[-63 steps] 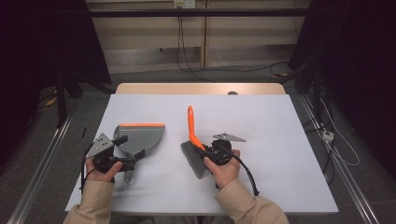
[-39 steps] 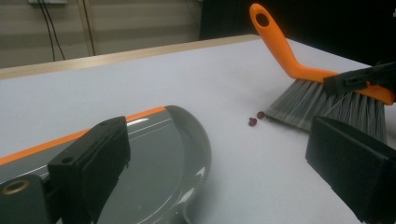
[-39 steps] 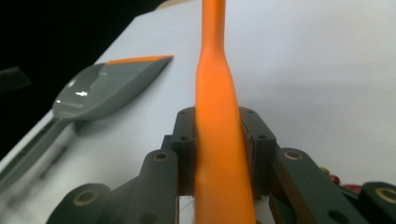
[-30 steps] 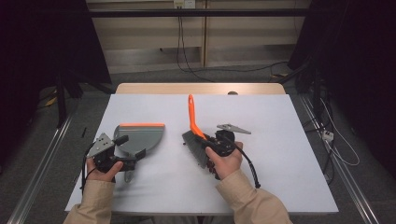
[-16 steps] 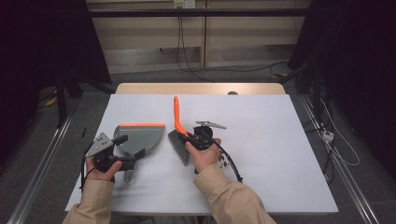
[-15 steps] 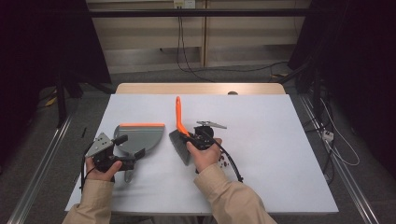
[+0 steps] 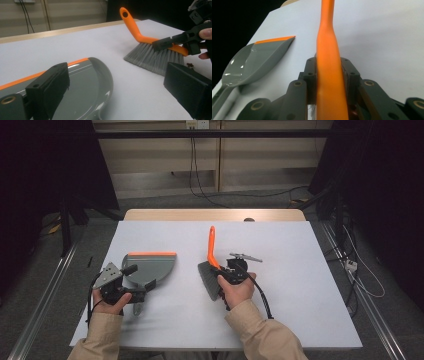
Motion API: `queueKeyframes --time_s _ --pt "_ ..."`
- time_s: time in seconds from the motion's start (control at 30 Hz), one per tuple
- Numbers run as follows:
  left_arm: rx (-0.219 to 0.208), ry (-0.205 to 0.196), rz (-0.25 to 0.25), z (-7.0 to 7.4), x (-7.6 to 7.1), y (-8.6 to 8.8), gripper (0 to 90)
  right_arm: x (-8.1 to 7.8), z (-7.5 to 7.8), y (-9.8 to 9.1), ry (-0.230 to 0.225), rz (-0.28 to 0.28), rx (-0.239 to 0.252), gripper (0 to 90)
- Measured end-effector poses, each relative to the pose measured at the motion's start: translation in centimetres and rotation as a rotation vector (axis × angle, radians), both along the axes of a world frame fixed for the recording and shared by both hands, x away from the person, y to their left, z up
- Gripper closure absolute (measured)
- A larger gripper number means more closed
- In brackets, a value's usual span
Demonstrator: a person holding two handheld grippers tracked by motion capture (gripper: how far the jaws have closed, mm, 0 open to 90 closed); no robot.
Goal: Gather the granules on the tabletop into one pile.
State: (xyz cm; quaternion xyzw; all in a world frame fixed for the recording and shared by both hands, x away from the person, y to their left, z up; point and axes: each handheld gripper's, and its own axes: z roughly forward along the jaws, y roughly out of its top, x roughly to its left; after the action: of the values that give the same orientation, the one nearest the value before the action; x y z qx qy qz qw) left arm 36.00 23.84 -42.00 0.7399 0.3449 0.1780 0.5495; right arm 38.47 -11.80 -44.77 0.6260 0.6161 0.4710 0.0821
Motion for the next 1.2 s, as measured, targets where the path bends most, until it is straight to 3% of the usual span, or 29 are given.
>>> queueKeyframes --time_s 0.43,0.73,0.93,1.1,1.2 --pt "0.008 -0.002 -0.002 0.0 0.0 -0.1 6.2 -1.9 -0.1 -3.0 0.012 -0.042 0.031 70.6" --pt "0.01 -0.002 -0.002 0.0 0.0 -0.2 6.2 -2.2 0.1 -3.6 0.009 -0.047 0.038 70.8" --pt "0.014 0.003 -0.005 -0.1 0.1 -0.3 6.2 -2.2 0.6 -3.7 0.0 -0.037 0.085 71.2" --pt "0.008 0.003 -0.005 -0.2 0.1 -0.3 6.2 -2.0 2.1 -3.7 -0.053 -0.01 0.089 71.2" --pt "0.01 0.006 -0.003 -0.2 0.1 -0.2 6.2 -1.9 3.4 -4.1 -0.117 0.001 0.028 71.2"
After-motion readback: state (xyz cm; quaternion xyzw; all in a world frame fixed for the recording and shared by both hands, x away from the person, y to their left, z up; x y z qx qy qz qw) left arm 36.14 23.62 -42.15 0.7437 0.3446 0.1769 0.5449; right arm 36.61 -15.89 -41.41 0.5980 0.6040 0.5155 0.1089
